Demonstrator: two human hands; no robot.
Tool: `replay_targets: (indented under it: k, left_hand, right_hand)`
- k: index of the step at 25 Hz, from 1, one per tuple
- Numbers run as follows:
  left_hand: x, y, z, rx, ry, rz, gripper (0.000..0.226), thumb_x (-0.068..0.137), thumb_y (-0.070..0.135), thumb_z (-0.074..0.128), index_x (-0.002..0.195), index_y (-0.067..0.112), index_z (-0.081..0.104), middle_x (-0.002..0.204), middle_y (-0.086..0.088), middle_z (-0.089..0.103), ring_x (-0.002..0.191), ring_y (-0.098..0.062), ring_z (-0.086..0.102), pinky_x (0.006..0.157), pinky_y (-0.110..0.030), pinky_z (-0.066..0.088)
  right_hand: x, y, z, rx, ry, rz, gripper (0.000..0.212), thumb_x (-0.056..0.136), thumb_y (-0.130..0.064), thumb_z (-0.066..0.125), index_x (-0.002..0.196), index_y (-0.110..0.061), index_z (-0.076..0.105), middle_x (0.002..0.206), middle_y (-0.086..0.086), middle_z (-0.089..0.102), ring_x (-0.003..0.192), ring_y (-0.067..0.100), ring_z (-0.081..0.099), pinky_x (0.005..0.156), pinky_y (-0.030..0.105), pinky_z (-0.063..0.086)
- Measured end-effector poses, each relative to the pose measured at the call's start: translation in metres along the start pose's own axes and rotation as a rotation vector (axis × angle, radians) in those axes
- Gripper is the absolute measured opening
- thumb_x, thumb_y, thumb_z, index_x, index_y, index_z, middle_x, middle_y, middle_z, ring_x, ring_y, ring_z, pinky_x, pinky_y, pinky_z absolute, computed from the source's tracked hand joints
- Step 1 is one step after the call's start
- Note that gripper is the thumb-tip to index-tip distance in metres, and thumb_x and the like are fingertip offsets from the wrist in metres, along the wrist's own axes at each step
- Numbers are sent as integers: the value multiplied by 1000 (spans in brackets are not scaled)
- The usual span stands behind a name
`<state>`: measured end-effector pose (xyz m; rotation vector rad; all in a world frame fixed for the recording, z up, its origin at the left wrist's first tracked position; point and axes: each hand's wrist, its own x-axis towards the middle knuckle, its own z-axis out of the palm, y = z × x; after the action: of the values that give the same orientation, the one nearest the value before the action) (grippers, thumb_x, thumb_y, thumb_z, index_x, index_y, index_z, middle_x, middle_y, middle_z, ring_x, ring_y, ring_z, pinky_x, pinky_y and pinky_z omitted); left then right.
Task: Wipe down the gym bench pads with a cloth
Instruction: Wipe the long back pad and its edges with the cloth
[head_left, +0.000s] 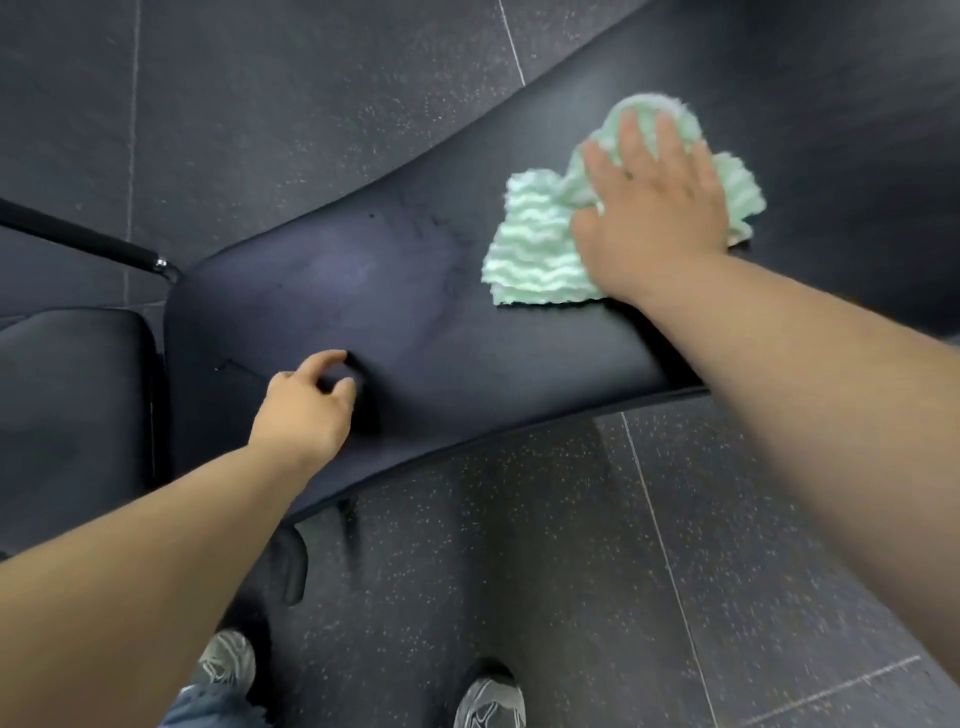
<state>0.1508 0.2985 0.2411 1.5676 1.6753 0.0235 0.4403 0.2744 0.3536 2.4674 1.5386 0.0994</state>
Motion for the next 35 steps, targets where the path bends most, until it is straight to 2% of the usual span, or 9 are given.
replay_targets:
  k: [3, 9, 14, 17, 21, 25, 29, 32, 35]
  left_hand:
    - [18, -10, -17, -33, 9, -6, 34, 91, 35, 48, 125, 36, 54, 120, 0, 63, 89, -24, 61, 72, -31, 47]
    - [53, -16, -44, -34, -85, 7, 42, 89, 14, 47, 126, 33, 56, 88, -8, 70, 65, -28, 60, 60, -32, 50]
    - [85, -13, -75, -3, -243, 93, 40, 92, 11, 41, 126, 27, 56, 101, 2, 66, 80, -27, 64, 71, -34, 53]
    - [112, -14, -89, 70, -230, 154, 42, 91, 12, 41, 127, 30, 52, 94, -4, 64, 62, -23, 55, 55, -29, 43]
    - [145, -35, -90, 116, -219, 178, 52, 91, 16, 41, 140, 32, 40, 137, -6, 48, 76, -21, 57, 63, -28, 41]
    - [138, -34, -90, -154, -62, 107, 45, 98, 29, 36, 142, 33, 36, 141, 4, 45, 107, -16, 54, 90, -27, 36]
    - [96, 22, -58, -153, 81, 469, 52, 96, 42, 35, 147, 35, 24, 157, 4, 20, 143, -17, 17, 114, -29, 11]
    - [97, 60, -12, 122, -60, 718, 50, 100, 43, 24, 149, 37, 16, 160, 13, -1, 146, -23, -9, 114, -47, -6]
    - [153, 70, -8, 213, 181, 621, 51, 97, 41, 18, 148, 37, 18, 159, 12, 9, 147, -25, 1, 115, -57, 2]
  right_hand:
    - [-5, -50, 16, -19, 20, 39, 60, 94, -38, 26, 151, -30, 11, 161, 7, -3, 147, 29, -8, 116, 46, -9]
    - [-86, -167, 56, 92, -265, -656, 53, 98, -27, 34, 150, -29, 23, 162, -1, 3, 148, 21, -4, 112, 38, -19]
    - [26, -95, 9, 16, -133, -9, 59, 97, -22, 34, 152, -32, 12, 161, -1, -7, 147, 24, -9, 116, 45, -6]
    - [57, -105, 7, 3, -96, 217, 61, 95, -23, 34, 151, -32, 10, 161, 2, -9, 147, 26, -12, 117, 47, -6]
    - [37, -200, 51, 96, -7, -118, 55, 96, -28, 34, 149, -33, 20, 161, -2, 4, 148, 23, -1, 117, 46, -5]
    - [25, -245, 59, 207, -250, -633, 55, 95, -29, 38, 149, -32, 25, 161, -4, 10, 148, 18, 5, 119, 41, 0]
    - [66, -181, 15, 475, 69, -327, 53, 83, -22, 33, 132, -21, 54, 150, 5, 39, 132, 30, 40, 108, 44, 33]
    - [113, -127, 3, 130, 114, -175, 41, 91, -17, 40, 130, -20, 54, 150, 3, 38, 142, 26, 26, 114, 43, 16]
    - [138, -105, 9, -38, 18, -131, 39, 96, -24, 32, 127, -18, 55, 140, 6, 49, 144, 26, 21, 117, 48, 1]
